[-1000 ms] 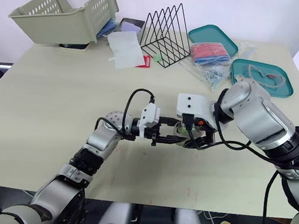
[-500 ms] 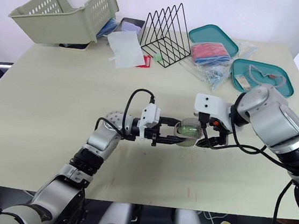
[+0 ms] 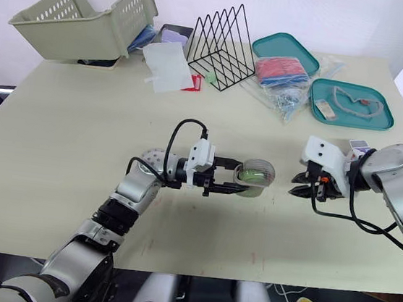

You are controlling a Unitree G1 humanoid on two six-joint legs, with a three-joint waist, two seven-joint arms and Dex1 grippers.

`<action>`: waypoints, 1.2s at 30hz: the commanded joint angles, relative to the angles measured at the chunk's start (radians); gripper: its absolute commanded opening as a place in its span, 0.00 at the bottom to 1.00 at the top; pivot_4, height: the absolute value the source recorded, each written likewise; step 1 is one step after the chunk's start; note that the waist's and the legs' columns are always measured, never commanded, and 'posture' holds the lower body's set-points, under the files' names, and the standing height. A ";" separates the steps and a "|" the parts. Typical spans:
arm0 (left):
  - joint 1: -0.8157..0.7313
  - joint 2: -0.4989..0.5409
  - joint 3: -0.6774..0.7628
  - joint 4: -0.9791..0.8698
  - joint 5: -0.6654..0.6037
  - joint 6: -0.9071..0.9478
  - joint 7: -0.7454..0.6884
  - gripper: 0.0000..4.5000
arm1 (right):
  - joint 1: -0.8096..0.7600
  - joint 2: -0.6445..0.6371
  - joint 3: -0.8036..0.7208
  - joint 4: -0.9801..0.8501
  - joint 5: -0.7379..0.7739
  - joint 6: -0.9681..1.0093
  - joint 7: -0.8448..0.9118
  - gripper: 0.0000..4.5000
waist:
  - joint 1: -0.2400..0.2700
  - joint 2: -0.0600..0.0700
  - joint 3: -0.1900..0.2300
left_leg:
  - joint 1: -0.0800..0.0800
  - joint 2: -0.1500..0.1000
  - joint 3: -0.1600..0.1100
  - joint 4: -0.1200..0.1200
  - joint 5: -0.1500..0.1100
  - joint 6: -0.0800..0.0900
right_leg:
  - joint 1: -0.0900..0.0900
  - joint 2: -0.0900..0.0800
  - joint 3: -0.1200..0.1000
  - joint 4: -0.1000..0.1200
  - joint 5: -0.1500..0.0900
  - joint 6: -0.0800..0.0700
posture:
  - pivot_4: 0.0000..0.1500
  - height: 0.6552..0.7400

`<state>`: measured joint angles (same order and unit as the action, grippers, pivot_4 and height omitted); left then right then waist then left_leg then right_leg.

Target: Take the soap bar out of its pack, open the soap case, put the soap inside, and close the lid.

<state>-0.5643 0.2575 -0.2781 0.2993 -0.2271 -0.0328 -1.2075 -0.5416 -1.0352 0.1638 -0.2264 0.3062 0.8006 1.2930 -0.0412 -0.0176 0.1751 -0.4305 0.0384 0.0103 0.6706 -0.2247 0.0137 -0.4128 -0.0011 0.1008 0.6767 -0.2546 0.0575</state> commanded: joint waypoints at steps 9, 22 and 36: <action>-0.017 0.006 0.006 0.019 0.008 -0.013 -0.005 0.44 | 0.018 0.016 -0.100 -0.028 0.094 -0.011 -0.035 0.02 | 0.000 0.000 0.000 | 0.000 0.000 0.000 0.000 0.000 0.000 | 0.000 0.000 0.000 0.000 0.000 0.000 | 1.00 1.00; -0.018 0.008 0.005 0.017 0.010 -0.015 -0.003 0.44 | -0.025 0.027 -0.070 -0.094 0.156 0.038 -0.047 0.02 | 0.000 0.000 0.000 | 0.000 0.000 0.000 0.000 0.000 0.000 | 0.000 0.000 0.000 0.000 0.000 0.000 | 1.00 1.00; -0.015 0.011 0.003 0.008 0.011 -0.011 -0.003 0.44 | -0.049 0.035 -0.053 -0.118 0.192 0.060 -0.059 0.02 | 0.000 0.000 0.000 | 0.000 0.000 0.000 0.000 0.000 0.000 | 0.000 0.000 0.000 0.000 0.000 0.000 | 1.00 1.00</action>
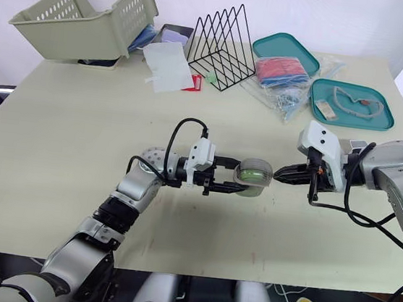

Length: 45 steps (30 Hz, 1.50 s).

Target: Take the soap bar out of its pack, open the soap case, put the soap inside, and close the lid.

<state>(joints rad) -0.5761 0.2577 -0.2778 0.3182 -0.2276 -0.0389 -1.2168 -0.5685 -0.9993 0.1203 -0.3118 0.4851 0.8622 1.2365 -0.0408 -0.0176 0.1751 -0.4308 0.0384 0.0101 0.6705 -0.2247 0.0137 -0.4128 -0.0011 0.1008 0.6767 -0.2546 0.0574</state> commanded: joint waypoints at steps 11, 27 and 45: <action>-0.005 0.010 0.001 -0.011 0.012 -0.005 0.005 0.44 | -0.040 0.008 -0.004 -0.045 0.027 0.009 -0.011 0.02 | 0.000 0.000 0.000 | 0.000 0.000 0.000 0.000 0.000 0.000 | 0.000 0.000 0.000 0.000 0.000 0.000 | 1.00 1.00; -0.010 0.010 -0.001 -0.002 0.014 -0.010 0.002 0.44 | -0.055 0.020 0.012 -0.038 0.024 0.002 -0.013 0.02 | -0.001 0.000 0.000 | 0.000 0.000 0.000 0.000 0.000 0.000 | 0.000 0.000 0.000 0.000 0.000 0.000 | 1.00 1.00; -0.020 0.011 0.000 0.021 0.018 -0.024 0.007 0.44 | -0.112 0.005 -0.025 -0.006 0.050 0.005 -0.006 0.02 | 0.000 0.000 0.000 | 0.000 0.000 0.000 0.000 0.000 0.000 | 0.000 0.000 0.000 0.000 0.000 0.000 | 1.00 1.00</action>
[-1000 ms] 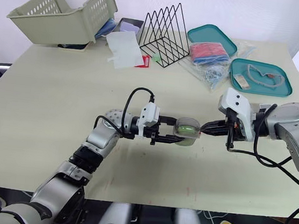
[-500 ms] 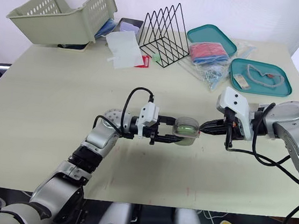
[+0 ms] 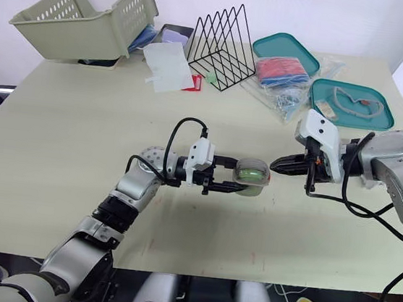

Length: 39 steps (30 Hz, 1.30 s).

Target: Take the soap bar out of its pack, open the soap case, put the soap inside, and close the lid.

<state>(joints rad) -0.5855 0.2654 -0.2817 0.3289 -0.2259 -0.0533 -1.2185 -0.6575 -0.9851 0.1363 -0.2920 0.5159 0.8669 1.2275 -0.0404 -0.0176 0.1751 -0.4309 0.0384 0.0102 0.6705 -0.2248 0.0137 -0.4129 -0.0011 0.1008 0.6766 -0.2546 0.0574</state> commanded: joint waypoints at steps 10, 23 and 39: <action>-0.008 0.003 0.004 0.009 0.016 -0.013 0.012 0.44 | -0.011 0.012 -0.020 -0.073 0.042 0.001 -0.031 0.02 | 0.000 0.000 0.000 | 0.000 0.000 0.000 0.000 0.000 0.000 | 0.000 0.000 0.000 0.000 0.000 0.000 | 1.00 1.00; -0.011 -0.001 0.006 0.008 0.016 -0.016 0.015 0.44 | 0.011 0.054 0.071 -0.042 -0.044 -0.034 -0.074 0.02 | -0.002 0.000 0.000 | 0.002 0.000 0.000 0.000 0.000 0.000 | 0.001 0.000 0.000 0.001 0.000 0.000 | 1.00 1.00; -0.010 -0.008 0.020 0.000 0.003 0.006 0.025 0.44 | 0.026 0.066 0.175 -0.080 -0.097 -0.005 -0.072 0.02 | -0.001 -0.003 -0.003 | 0.004 0.001 0.000 0.000 0.000 0.000 | 0.002 0.000 0.000 0.001 0.000 0.000 | 1.00 1.00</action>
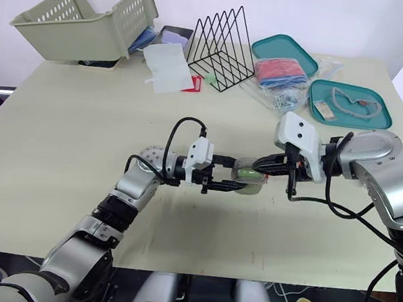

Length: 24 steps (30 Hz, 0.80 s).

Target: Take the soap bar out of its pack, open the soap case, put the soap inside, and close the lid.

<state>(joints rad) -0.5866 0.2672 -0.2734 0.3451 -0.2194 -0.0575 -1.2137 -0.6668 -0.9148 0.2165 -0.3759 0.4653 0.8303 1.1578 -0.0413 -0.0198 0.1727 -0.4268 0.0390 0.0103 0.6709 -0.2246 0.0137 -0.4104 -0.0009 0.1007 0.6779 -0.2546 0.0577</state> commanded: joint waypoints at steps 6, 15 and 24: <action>-0.013 -0.009 0.013 -0.012 -0.002 0.014 0.022 0.44 | 0.041 0.010 0.104 -0.002 -0.057 0.034 -0.008 0.02 | 0.000 -0.004 -0.003 | 0.001 0.000 0.000 0.000 0.000 0.000 | 0.001 0.000 0.000 0.000 -0.001 0.001 | 1.00 1.00; -0.009 -0.006 0.004 0.000 0.013 -0.009 0.017 0.44 | 0.040 0.043 0.024 0.008 -0.035 -0.007 -0.012 0.02 | 0.001 -0.004 -0.003 | 0.001 0.000 0.001 0.000 0.000 0.000 | 0.001 0.000 0.000 0.000 -0.001 0.000 | 1.00 1.00; -0.012 -0.001 0.007 0.014 0.019 -0.022 0.023 0.44 | 0.088 0.052 -0.160 0.031 0.087 -0.057 0.005 0.02 | 0.002 -0.004 -0.003 | -0.003 0.000 -0.001 0.000 0.000 0.000 | -0.001 0.000 0.000 -0.001 0.000 0.000 | 1.00 1.00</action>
<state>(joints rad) -0.5869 0.2599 -0.2771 0.3507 -0.2170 -0.0671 -1.2064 -0.5902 -0.8648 0.1292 -0.3610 0.5298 0.8206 1.1580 -0.0390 -0.0236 0.1700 -0.4294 0.0386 0.0098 0.6708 -0.2246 0.0137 -0.4113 -0.0012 0.1005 0.6768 -0.2545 0.0574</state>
